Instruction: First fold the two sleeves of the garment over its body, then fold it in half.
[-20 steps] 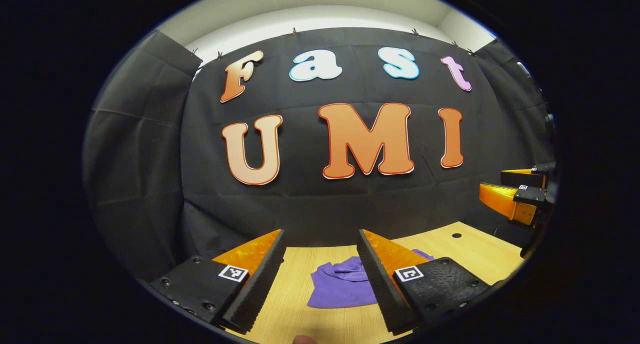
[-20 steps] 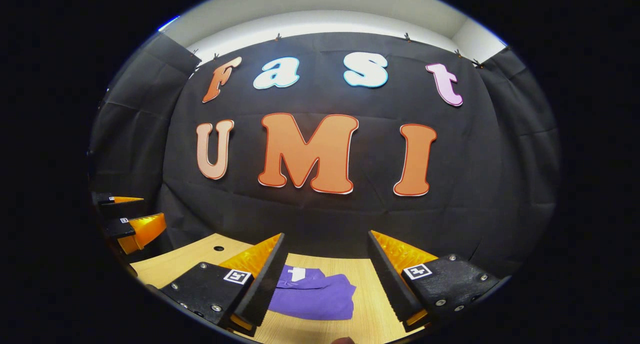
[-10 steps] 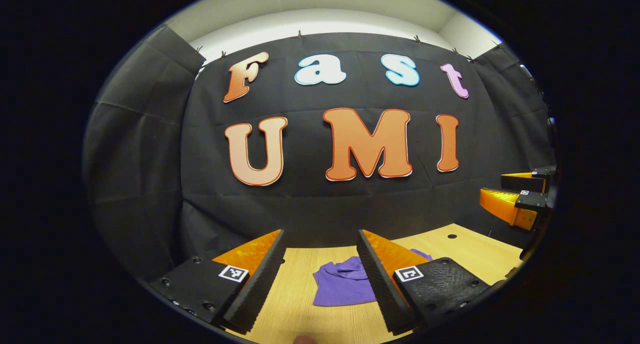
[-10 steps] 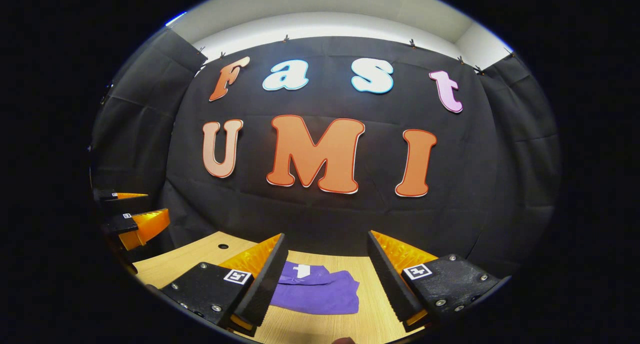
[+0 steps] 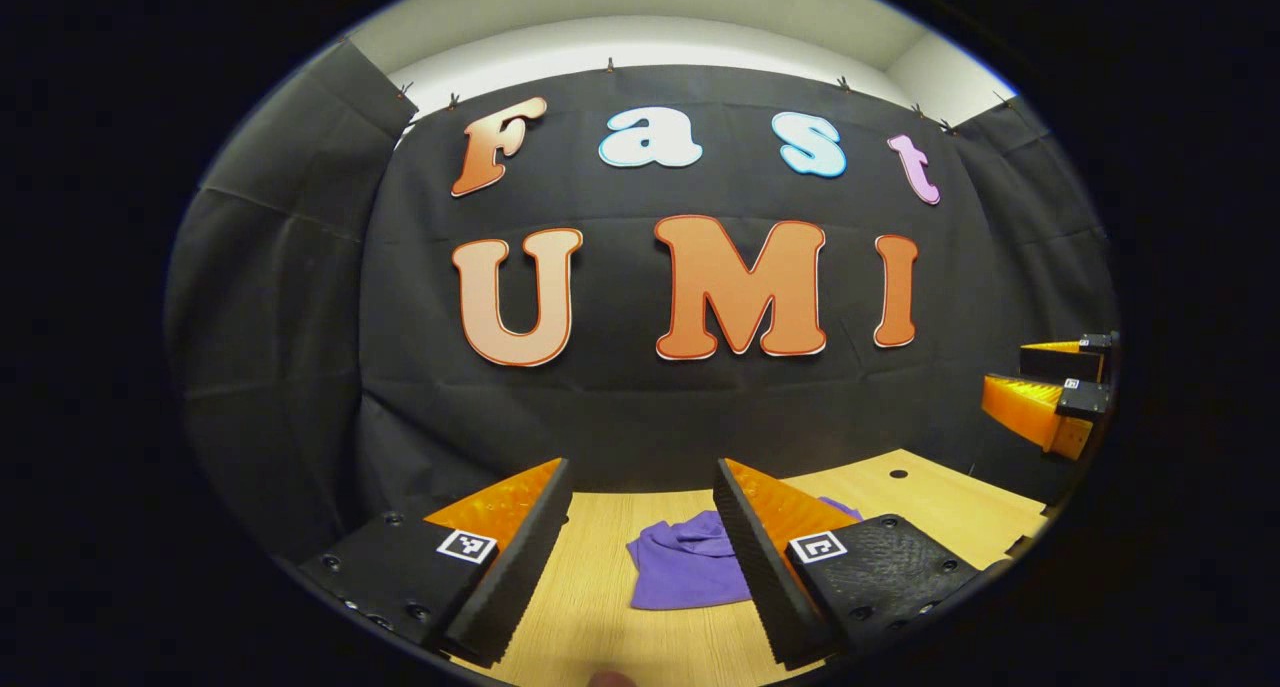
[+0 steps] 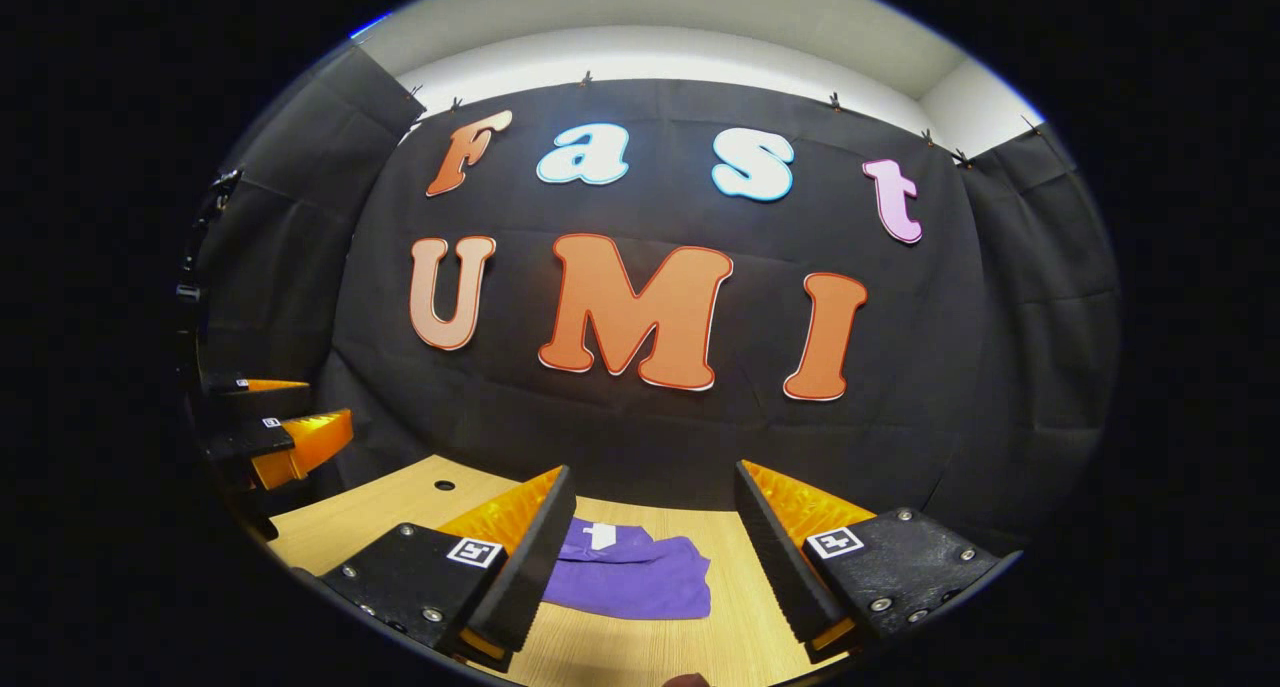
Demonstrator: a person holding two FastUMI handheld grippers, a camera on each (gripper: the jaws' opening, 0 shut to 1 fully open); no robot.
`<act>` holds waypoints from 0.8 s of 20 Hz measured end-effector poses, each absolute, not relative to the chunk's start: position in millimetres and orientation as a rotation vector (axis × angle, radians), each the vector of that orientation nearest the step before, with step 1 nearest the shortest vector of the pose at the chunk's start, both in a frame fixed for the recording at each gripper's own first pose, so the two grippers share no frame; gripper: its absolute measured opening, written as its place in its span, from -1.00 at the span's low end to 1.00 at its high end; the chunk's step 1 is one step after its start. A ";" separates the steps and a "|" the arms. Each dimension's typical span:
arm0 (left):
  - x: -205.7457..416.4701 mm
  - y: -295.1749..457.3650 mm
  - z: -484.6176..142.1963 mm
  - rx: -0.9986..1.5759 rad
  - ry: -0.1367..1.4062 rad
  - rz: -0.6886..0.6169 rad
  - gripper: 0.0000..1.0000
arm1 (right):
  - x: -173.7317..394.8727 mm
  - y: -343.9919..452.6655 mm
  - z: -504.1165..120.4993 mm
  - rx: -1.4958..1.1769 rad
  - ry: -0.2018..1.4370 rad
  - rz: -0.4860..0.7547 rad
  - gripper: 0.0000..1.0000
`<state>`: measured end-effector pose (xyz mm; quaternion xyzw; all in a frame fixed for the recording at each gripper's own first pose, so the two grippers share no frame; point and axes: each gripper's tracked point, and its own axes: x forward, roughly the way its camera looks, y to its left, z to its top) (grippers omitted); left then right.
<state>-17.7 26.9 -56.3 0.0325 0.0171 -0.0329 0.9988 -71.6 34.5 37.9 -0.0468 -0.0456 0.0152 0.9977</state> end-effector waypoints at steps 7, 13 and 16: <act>-20.2 -16.7 -54.8 0.051 0.018 -0.059 0.82 | -74.1 5.1 43.6 -0.130 -0.108 0.072 0.89; -17.8 -40.2 -34.2 0.070 -0.063 -0.033 0.86 | -71.6 -24.6 29.7 -0.135 -0.107 0.081 0.89; -16.1 -58.5 -32.3 0.068 -0.090 -0.051 0.80 | -72.1 -38.2 23.0 -0.140 -0.104 0.082 0.89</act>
